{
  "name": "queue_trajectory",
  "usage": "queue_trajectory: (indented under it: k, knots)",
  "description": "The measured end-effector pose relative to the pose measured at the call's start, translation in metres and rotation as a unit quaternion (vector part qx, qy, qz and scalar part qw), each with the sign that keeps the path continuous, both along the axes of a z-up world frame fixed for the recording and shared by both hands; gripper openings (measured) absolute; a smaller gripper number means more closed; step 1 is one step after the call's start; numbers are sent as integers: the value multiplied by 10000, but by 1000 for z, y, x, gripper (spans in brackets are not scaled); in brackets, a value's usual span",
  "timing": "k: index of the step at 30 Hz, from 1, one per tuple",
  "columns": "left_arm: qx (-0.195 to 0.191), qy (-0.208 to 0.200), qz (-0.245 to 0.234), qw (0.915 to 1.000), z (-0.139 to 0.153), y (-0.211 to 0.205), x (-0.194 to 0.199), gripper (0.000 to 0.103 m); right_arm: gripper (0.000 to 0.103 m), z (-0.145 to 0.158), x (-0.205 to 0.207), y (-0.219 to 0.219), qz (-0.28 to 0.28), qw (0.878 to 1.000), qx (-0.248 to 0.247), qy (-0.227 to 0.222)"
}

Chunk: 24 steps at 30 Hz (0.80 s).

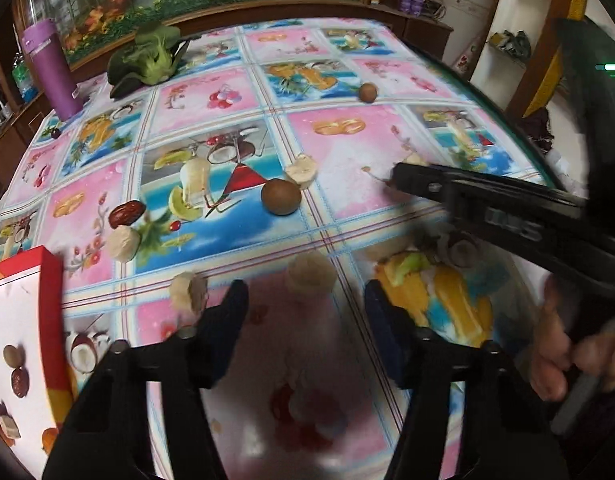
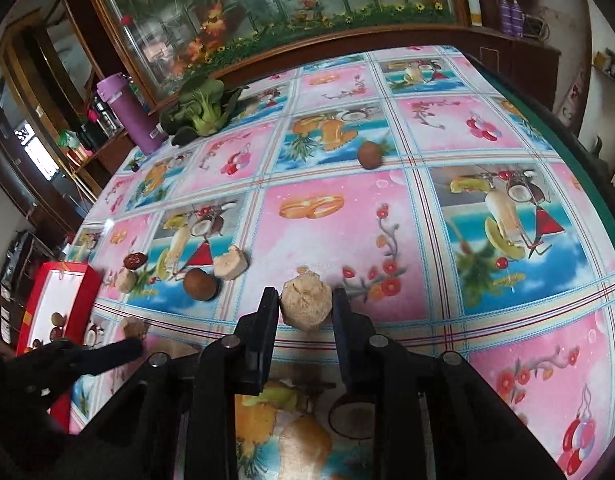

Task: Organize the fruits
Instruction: 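Grasp a tan cookie with the right tool while the left tool grasps another tan cookie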

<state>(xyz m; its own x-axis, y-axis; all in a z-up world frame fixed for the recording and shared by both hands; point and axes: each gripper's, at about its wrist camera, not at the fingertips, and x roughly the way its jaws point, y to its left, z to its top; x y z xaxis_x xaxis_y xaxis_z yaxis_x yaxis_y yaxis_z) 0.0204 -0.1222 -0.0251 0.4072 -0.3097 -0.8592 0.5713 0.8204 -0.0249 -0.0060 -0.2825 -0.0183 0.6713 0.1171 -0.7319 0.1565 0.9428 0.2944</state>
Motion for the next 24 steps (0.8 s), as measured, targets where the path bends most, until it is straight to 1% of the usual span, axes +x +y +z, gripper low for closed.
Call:
queue_trajectory:
  k: [1,2,3,4,6,8,14,18,21,24]
  knots:
    - [9,40,15,10000,-3,-1,3,45,26,1,-1,1,14,10000,9,-34]
    - [-6,76,11,10000,-6,-2,4,44,26,2,0,1,16,10000,16,-56]
    - [-15,25,20,10000,-7,-3,5,42,26,2,0,1,20,10000,15,-72]
    - [9,-41,27,10000,-7,-4,6,36,26,2,0,1,29,10000,14,-73]
    - [-30,-59,37,10000,-7,-3,7,29,26,1,1,1,44,10000,43,-64]
    - [-101,-38,4,9999,-6,-3,7,29,26,1,2,3,71,10000,31,-52]
    - [-156,-76,1,9999,-4,4,-3,29,26,2,1,8,132,9998,-77,-155]
    - [-240,-309,30,9992,11,15,-17,29,26,3,0,14,199,9992,-210,-258]
    - [-385,-581,81,9975,30,29,-29,29,26,5,-4,21,229,9979,-435,-415]
    - [-541,-852,177,9947,51,49,-41,29,26,7,-6,29,279,9968,-554,-497]
